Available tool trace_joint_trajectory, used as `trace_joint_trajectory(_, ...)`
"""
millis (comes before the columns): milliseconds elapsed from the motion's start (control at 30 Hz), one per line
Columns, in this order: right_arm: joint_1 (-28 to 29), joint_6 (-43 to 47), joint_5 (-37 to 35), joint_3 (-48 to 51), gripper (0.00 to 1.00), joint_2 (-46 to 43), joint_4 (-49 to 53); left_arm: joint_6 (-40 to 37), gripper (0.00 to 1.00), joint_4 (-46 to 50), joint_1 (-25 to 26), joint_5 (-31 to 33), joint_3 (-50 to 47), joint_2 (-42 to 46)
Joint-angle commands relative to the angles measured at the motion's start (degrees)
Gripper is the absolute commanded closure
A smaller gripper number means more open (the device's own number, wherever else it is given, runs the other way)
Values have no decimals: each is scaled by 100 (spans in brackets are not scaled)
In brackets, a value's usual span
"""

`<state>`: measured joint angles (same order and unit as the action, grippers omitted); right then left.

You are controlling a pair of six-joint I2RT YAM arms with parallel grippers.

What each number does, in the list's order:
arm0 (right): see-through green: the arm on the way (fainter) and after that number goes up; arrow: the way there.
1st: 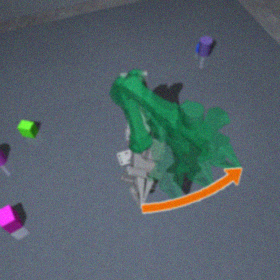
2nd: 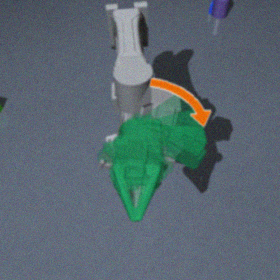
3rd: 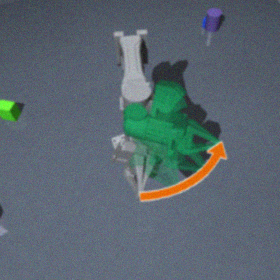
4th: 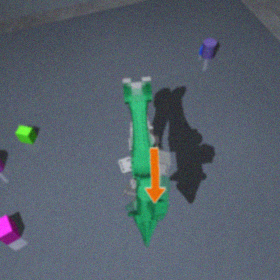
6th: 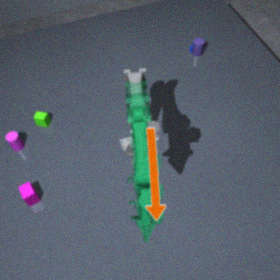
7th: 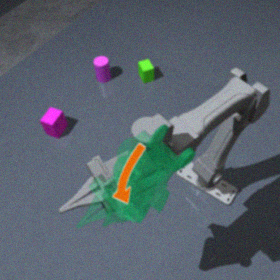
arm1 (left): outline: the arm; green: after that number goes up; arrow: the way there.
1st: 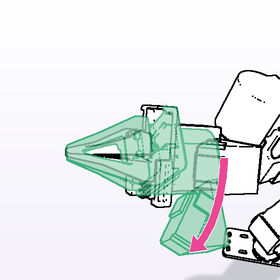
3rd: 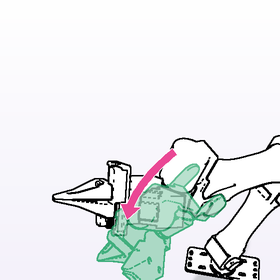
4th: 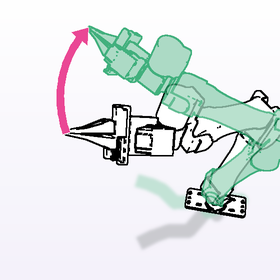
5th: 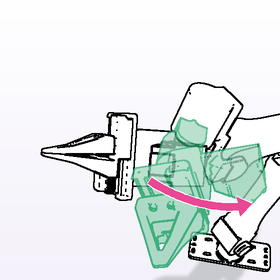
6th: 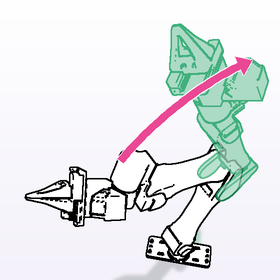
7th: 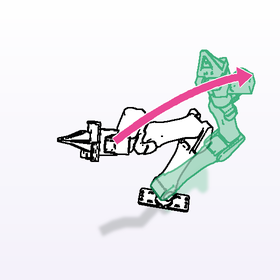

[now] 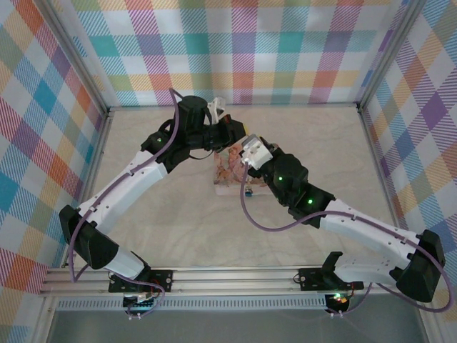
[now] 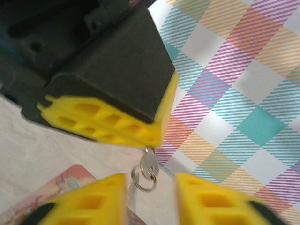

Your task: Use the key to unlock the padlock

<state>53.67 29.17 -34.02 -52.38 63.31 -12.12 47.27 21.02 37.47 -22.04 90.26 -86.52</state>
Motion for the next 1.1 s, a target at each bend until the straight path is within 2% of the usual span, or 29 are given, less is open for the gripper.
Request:
trace_joint_trajectory(0, 23, -612, -32, -8, 57, -358, 320, -352, 100, 76, 7, 116, -28, 124)
trace_joint_trajectory(133, -50, -1526, 188, -11, 54, -708, 1045, -772, 100, 36, -8, 152, -225, 229)
trace_joint_trajectory(200, -216, -2187, 667, -67, 54, -901, 1528, -1001, 100, -4, -3, 167, -361, 296)
trace_joint_trajectory(333, -1014, -3831, 2305, -159, 54, -1192, 2224, -1438, 100, -427, -3, 28, -884, 538)
trace_joint_trajectory(433, -1764, -4793, 3762, 8, 50, -1333, 2058, -1616, 100, -1095, -3, -220, -1391, 776)
trace_joint_trajectory(567, -2394, -5894, 5395, 486, 47, -1360, 995, -1674, 100, -1926, -8, -529, -2048, 1098)
trace_joint_trajectory(700, -2647, -7140, 6340, 1128, 50, -1127, -762, -1454, 100, -2837, 14, -799, -2592, 1363)
trace_joint_trajectory(867, -2721, -8092, 6803, 1598, 52, -705, -2540, -1357, 100, -3356, 79, -1126, -2836, 1469)
trace_joint_trajectory(1000, -2721, -8553, 6891, 1789, 40, -497, -3468, -1322, 100, -3498, 150, -1180, -2875, 1480)
trace_joint_trajectory(1067, -2721, -8682, 6919, 1822, 39, -428, -3710, -1309, 100, -3516, 185, -1184, -2865, 1472)
